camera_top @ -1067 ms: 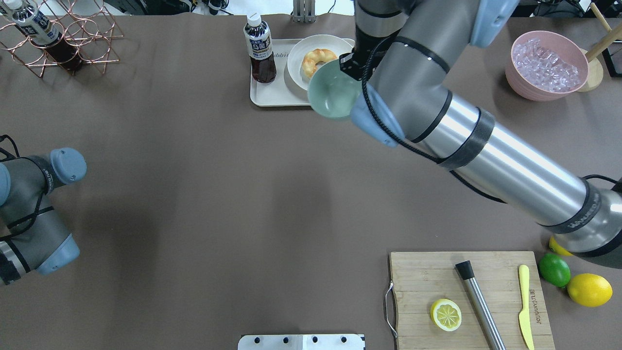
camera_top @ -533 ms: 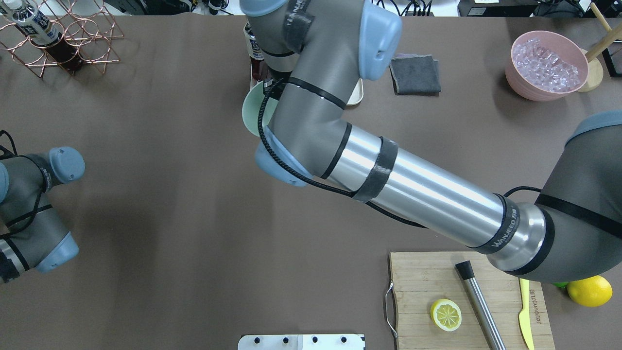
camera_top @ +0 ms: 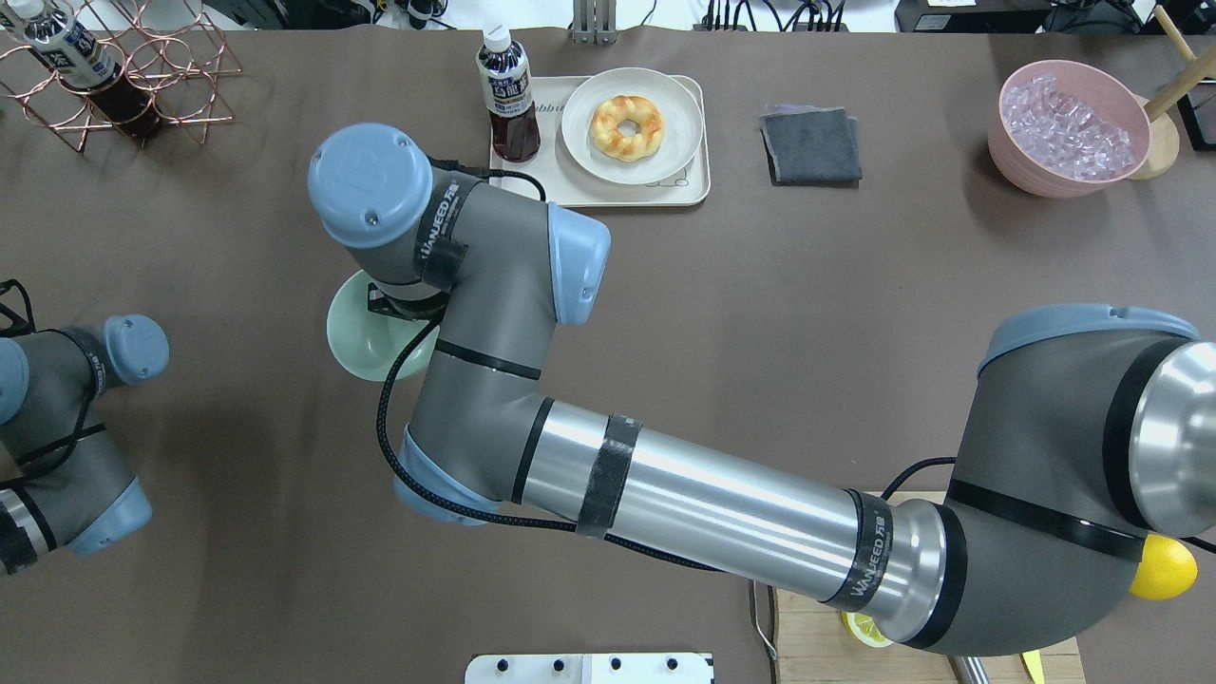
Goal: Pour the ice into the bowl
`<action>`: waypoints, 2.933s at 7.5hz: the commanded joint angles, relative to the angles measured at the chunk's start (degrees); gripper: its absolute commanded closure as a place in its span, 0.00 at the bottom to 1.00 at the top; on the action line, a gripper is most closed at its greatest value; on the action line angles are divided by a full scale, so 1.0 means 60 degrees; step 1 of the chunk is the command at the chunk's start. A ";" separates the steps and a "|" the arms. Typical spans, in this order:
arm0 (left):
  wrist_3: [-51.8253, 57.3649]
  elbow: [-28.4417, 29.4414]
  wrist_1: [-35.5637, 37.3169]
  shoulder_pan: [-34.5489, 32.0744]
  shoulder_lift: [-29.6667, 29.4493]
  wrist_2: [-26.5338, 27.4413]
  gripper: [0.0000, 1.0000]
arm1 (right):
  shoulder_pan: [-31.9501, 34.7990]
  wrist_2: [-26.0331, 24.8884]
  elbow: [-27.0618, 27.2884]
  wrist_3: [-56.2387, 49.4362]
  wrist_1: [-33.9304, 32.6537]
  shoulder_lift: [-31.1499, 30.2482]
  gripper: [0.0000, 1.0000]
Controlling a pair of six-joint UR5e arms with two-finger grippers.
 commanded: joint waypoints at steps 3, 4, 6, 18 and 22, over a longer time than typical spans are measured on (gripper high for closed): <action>-0.0501 -0.0093 0.0302 -0.0403 -0.0095 -0.0001 0.10 | -0.0478 -0.0550 -0.1304 0.0333 0.1926 -0.0076 1.00; -0.0969 -0.0093 0.0304 -0.0390 -0.0081 -0.0001 0.10 | -0.0478 -0.0551 -0.1393 0.0319 0.2146 -0.0148 1.00; -0.1921 -0.0064 0.0275 -0.0346 -0.0081 -0.0016 0.10 | -0.0478 -0.0566 -0.1408 0.0304 0.2177 -0.0222 1.00; -0.2794 0.0669 -0.0208 -0.0389 -0.0022 -0.0031 0.42 | 0.2988 0.2477 0.1692 -0.3204 0.0259 -0.2002 0.09; -0.1358 -0.1374 0.0243 -0.1122 -0.0169 -0.0074 0.43 | 0.5785 0.4982 0.3644 -0.6308 -0.0135 -0.5473 0.06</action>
